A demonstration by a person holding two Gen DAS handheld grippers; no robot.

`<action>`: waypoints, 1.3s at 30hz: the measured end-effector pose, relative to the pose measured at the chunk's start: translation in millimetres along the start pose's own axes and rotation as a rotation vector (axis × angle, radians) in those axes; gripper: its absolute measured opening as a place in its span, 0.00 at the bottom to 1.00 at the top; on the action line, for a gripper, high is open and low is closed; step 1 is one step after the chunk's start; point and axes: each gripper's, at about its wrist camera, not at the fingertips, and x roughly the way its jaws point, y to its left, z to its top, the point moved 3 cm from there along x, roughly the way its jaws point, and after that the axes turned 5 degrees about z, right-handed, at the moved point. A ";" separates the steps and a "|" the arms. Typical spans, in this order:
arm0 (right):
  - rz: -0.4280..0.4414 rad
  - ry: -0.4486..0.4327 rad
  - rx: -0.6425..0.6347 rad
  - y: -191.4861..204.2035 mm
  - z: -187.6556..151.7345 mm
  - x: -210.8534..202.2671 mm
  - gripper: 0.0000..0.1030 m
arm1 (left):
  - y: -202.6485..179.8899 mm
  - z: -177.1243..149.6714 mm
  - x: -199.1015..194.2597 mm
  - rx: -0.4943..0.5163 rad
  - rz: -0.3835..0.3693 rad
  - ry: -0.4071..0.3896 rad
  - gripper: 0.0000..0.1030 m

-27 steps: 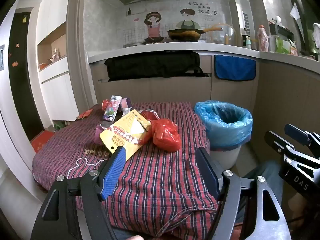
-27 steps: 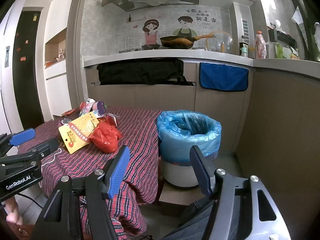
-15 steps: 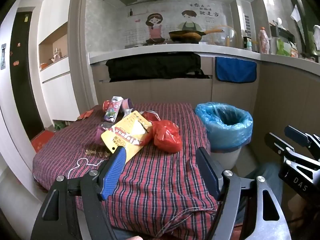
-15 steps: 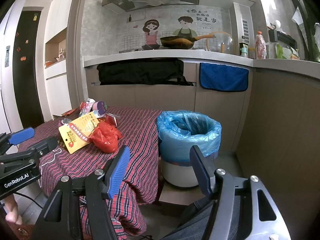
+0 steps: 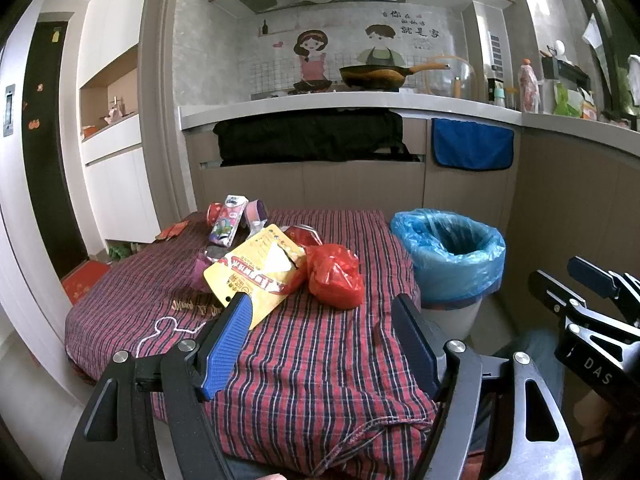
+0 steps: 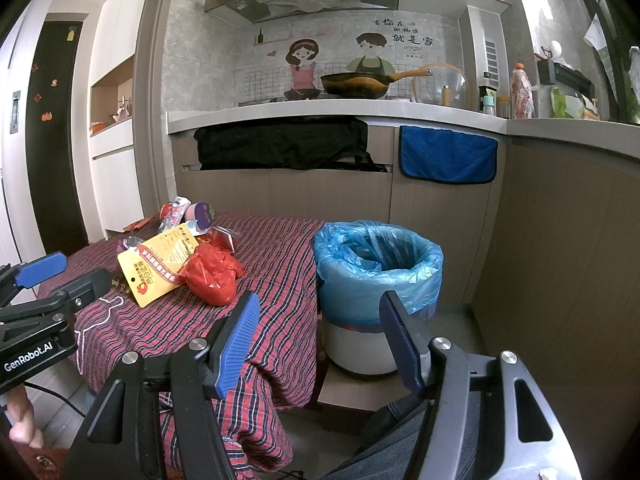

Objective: Collect trash

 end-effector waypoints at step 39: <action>-0.001 -0.001 -0.002 0.6 -0.1 -0.3 0.58 | 1.3 -4.7 0.6 -0.009 -0.002 -0.006 0.70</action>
